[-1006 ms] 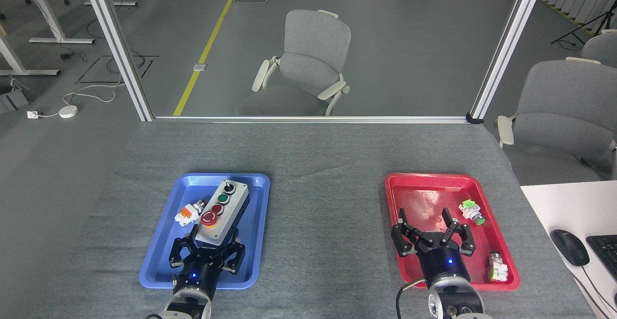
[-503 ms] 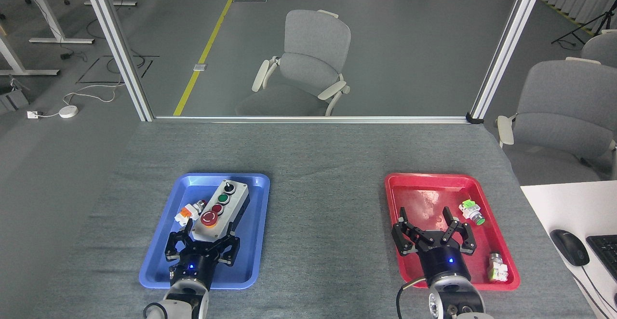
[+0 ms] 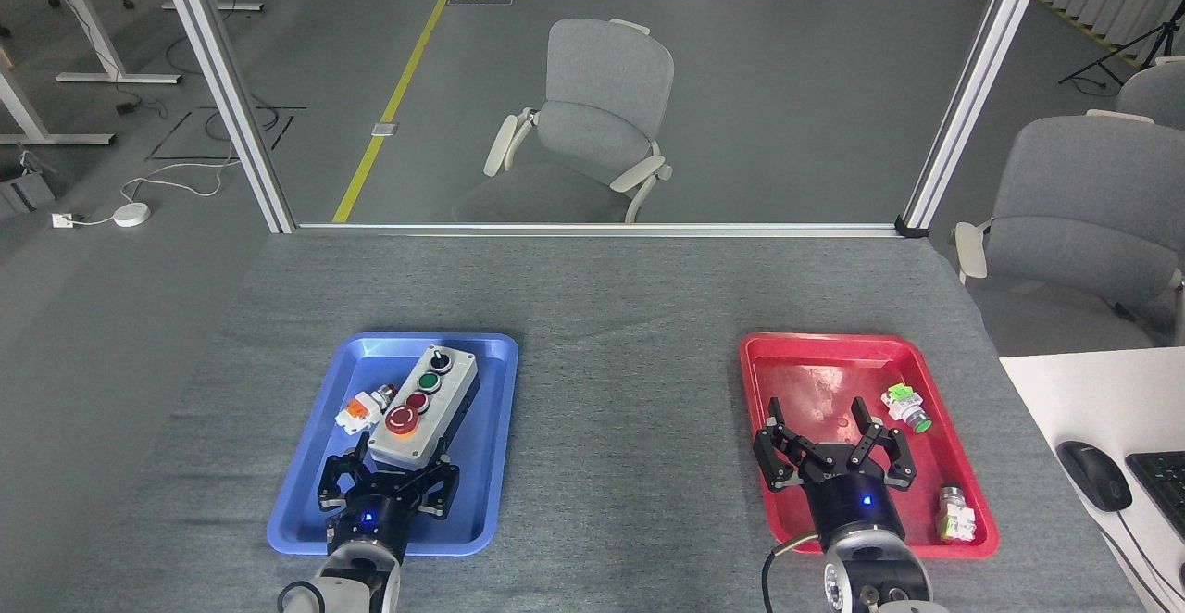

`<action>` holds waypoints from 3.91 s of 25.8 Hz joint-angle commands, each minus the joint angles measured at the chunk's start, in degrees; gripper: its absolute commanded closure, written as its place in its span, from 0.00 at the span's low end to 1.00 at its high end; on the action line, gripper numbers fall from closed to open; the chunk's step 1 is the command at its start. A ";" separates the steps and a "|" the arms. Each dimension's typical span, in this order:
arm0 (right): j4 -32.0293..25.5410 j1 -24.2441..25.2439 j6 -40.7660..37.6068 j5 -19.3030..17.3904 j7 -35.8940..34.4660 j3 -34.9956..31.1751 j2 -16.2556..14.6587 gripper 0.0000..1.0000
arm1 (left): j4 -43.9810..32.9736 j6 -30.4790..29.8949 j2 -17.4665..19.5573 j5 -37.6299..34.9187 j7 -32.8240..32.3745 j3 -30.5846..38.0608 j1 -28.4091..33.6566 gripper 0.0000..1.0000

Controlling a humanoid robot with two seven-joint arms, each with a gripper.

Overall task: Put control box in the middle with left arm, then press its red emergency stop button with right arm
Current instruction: 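Close the left gripper on the near end of the grey control box, then carry the control box out of the blue tray to the table middle, then set the control box down, open the left gripper and withdraw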

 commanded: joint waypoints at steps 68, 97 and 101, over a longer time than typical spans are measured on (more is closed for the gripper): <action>0.18 0.00 -0.09 -0.18 0.08 -0.27 0.11 0.02 | -3.99 6.42 -11.89 8.73 0.67 -26.19 -1.50 1.00; 0.00 0.00 -0.18 -0.18 0.08 -0.35 0.29 0.02 | 3.13 5.28 -12.07 8.81 -7.86 -34.89 -7.04 0.63; 0.09 0.00 -0.18 -0.26 0.08 -0.35 0.20 0.02 | 3.04 5.19 -12.07 8.90 -7.86 -34.98 -6.95 0.42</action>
